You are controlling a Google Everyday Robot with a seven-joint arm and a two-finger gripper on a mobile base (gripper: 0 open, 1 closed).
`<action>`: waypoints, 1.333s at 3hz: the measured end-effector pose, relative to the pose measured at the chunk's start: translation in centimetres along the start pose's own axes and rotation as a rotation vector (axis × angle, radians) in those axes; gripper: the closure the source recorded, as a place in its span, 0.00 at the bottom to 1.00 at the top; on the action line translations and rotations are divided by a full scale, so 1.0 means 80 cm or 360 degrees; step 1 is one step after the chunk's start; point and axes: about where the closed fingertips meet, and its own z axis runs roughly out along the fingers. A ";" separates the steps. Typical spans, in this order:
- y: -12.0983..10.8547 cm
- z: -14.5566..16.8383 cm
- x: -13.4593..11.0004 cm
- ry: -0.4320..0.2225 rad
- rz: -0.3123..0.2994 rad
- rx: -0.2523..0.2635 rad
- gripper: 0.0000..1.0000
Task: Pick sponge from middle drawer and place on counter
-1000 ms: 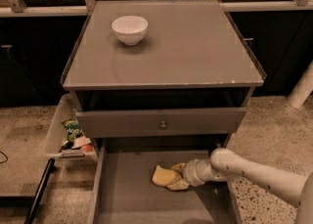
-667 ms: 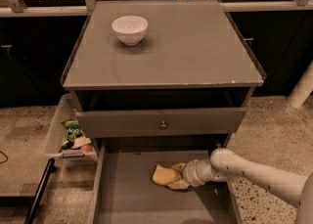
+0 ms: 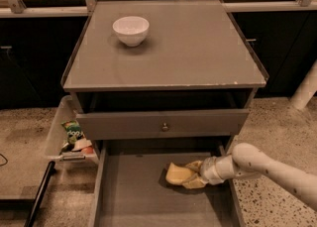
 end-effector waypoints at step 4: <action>0.023 -0.209 -0.117 -0.0031 -0.0276 0.0075 1.00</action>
Offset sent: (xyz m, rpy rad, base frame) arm -0.0158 -0.0766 0.1861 0.0219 -0.1442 0.0648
